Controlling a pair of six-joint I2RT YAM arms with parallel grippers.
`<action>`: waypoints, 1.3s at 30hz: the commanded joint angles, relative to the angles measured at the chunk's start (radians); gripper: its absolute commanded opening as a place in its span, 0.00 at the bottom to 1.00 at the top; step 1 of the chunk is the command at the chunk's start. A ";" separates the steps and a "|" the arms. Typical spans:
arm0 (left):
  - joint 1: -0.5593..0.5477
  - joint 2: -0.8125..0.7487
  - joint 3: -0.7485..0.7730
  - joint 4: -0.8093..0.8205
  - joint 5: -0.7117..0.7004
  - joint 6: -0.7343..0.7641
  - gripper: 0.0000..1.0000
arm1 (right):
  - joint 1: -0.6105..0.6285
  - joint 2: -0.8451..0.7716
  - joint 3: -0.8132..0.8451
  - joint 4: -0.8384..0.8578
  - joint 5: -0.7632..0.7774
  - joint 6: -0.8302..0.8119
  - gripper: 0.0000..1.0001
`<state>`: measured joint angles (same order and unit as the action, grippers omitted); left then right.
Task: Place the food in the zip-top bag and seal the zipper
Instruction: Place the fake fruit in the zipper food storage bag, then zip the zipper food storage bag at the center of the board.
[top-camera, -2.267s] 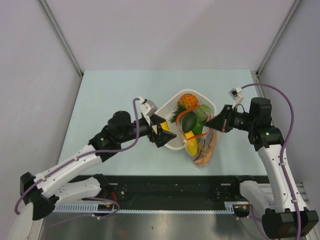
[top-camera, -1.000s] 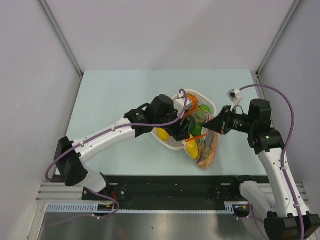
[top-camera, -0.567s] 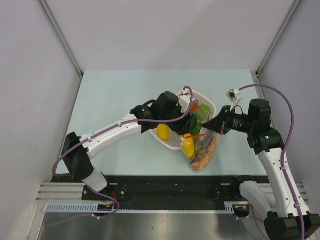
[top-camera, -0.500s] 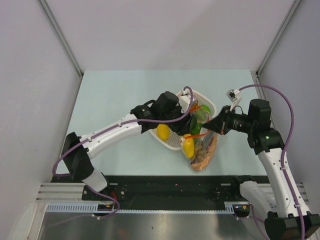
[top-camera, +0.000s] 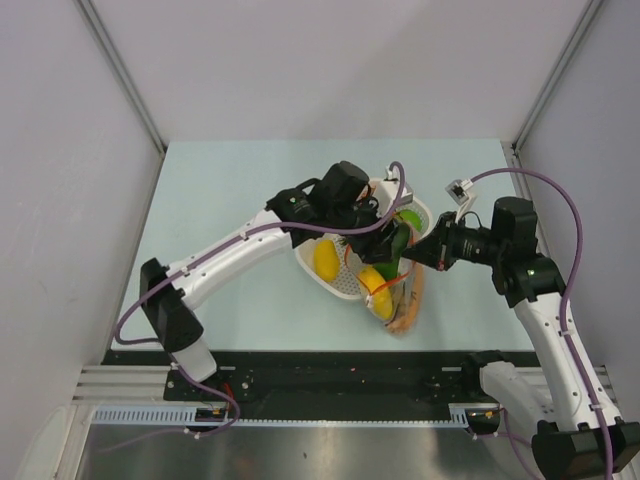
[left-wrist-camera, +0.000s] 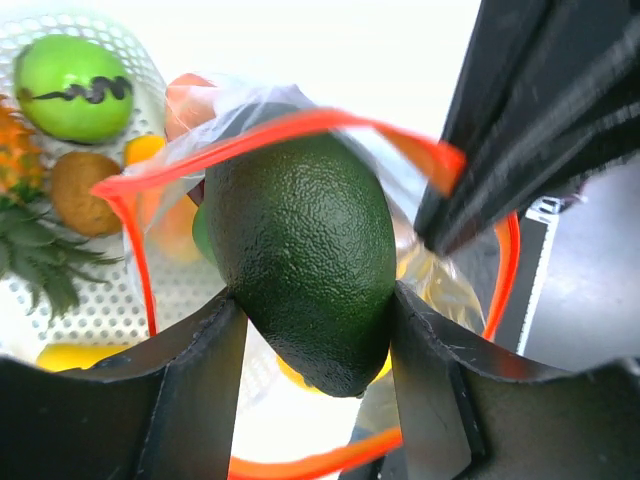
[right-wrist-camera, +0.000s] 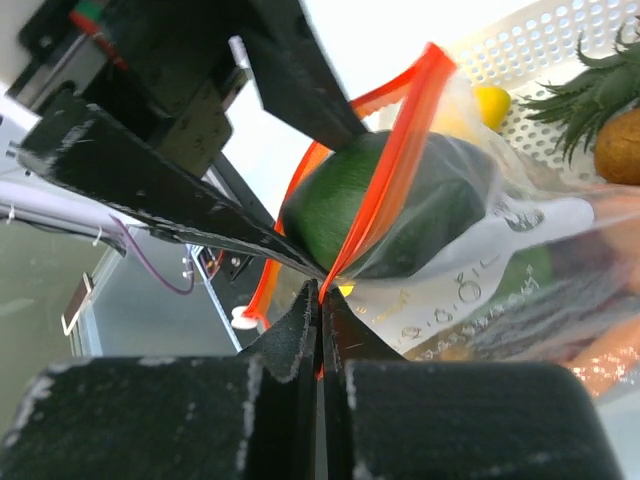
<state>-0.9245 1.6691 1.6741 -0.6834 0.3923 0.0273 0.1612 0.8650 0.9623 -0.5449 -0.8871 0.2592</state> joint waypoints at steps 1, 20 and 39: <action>-0.004 0.078 0.104 -0.089 0.088 -0.007 0.38 | 0.026 -0.014 0.010 0.069 -0.044 -0.031 0.00; 0.072 0.104 0.016 0.153 0.365 -0.383 0.61 | 0.072 -0.015 0.009 0.085 -0.035 -0.038 0.00; 0.245 -0.643 -0.666 0.530 0.134 -0.239 1.00 | 0.067 -0.067 0.001 0.203 0.162 0.133 0.00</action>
<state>-0.6739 1.1278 1.1542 -0.2840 0.5514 -0.2642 0.2317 0.8181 0.9623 -0.4732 -0.7849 0.3164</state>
